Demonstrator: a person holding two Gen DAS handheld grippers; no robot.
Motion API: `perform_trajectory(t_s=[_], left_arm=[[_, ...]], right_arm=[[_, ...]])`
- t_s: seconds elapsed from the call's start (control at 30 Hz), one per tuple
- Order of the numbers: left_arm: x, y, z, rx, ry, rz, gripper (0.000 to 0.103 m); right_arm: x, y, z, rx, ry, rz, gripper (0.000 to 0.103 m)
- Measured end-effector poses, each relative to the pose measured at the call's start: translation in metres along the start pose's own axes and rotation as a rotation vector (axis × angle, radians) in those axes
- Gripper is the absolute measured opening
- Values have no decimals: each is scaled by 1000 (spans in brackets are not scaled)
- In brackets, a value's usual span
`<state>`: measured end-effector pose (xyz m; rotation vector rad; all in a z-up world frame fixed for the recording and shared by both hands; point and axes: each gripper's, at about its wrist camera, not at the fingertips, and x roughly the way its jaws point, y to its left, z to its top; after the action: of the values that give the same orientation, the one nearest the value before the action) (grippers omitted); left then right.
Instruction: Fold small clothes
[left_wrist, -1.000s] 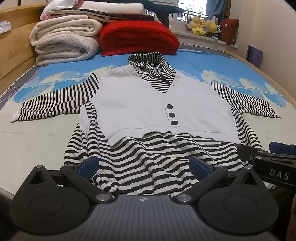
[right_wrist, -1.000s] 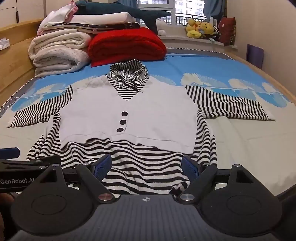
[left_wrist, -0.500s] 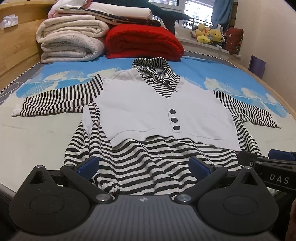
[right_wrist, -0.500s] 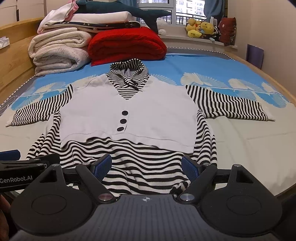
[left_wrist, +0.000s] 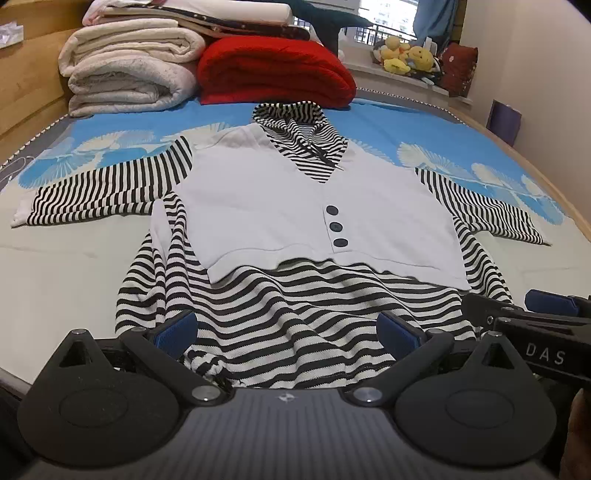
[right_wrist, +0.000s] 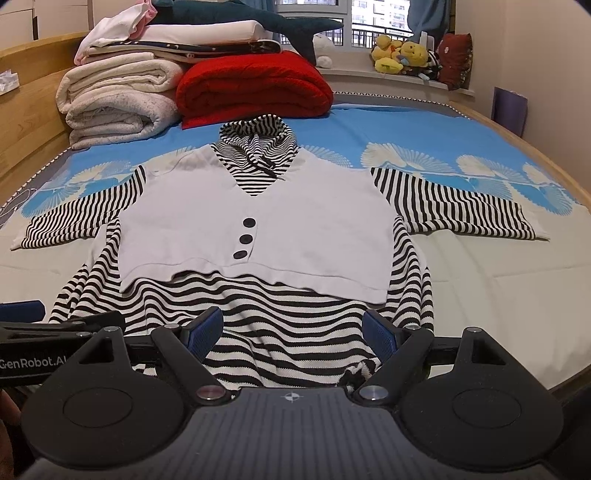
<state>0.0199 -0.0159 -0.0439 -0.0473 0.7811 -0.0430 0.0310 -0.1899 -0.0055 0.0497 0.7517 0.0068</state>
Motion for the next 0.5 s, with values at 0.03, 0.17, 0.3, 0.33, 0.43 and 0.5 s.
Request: perform_trajectory(t_s=[0.03, 0.17, 0.3, 0.33, 0.43, 0.5], left_arm=[[0, 0, 0, 0, -2, 1, 103], [-1, 0, 0, -2, -3, 1, 103], [0, 0, 1, -1, 2, 0, 103], [0, 0, 1, 0, 4, -1, 103], [1, 0, 1, -1, 6, -3, 103], [1, 0, 1, 0, 6, -3, 103]], right_arm=[[0, 0, 0, -1, 0, 0, 83], [1, 0, 0, -2, 1, 0, 83], [1, 1, 0, -2, 1, -1, 83], [1, 1, 0, -2, 1, 0, 83], [1, 1, 0, -2, 1, -1, 83], [1, 1, 0, -2, 1, -1, 83]])
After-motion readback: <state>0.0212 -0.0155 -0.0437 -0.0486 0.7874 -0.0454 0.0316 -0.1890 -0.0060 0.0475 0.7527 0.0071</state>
